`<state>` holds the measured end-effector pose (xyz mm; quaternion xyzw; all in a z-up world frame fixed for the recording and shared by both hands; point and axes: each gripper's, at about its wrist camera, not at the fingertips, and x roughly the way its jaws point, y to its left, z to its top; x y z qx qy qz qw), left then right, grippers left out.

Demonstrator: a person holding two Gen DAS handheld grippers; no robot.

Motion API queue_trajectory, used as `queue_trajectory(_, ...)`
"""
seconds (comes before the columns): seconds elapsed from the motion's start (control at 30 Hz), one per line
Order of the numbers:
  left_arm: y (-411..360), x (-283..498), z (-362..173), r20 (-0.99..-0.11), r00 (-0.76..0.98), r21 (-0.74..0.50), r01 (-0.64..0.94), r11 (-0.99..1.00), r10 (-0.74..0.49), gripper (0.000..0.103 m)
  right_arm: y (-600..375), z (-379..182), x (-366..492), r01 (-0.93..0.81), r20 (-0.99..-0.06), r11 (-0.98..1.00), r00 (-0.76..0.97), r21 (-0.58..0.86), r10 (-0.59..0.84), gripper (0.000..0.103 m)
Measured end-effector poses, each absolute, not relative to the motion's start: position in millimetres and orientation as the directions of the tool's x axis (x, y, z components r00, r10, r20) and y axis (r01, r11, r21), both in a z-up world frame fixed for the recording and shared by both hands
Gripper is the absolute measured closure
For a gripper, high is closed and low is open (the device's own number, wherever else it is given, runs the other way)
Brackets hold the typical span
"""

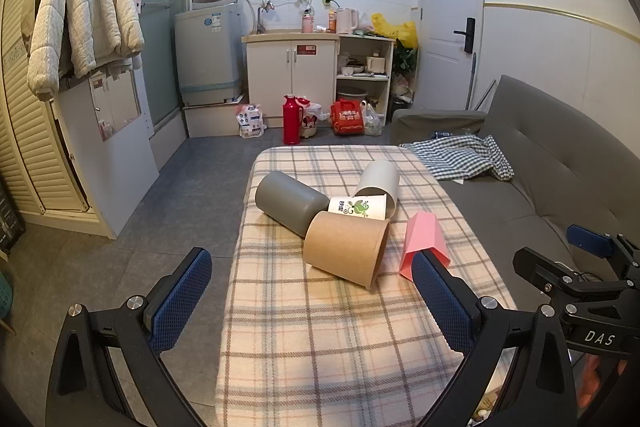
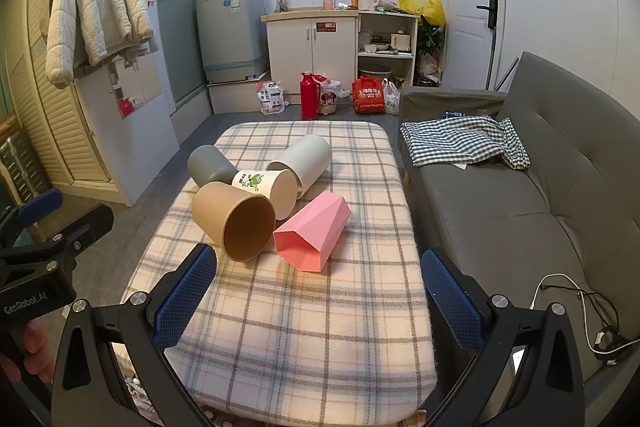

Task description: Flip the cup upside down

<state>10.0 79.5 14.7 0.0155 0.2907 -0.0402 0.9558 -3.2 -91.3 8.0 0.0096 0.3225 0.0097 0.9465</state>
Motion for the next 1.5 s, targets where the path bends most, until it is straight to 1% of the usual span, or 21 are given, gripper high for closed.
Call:
queue_trajectory(1.27, 86, 6, 13, -0.564, 0.823, 0.006, 0.081, 0.997, -0.064, 0.000, -89, 7, -2, -0.027, -0.616, 0.999, 0.787, 0.017, 0.032, 0.000)
queue_trajectory(1.4, 88, 13, 2, -0.575, 0.816, 0.010, 0.076, 0.997, -0.057, 0.000, -89, 6, 5, -0.066, -0.626, 0.998, 0.778, 0.016, 0.062, 0.000)
queue_trajectory(1.5, 84, 23, 3, -0.594, 0.803, 0.011, 0.069, 0.998, -0.049, 0.000, -89, 8, 15, -0.128, -0.639, 0.991, 0.760, 0.035, 0.121, 0.000)
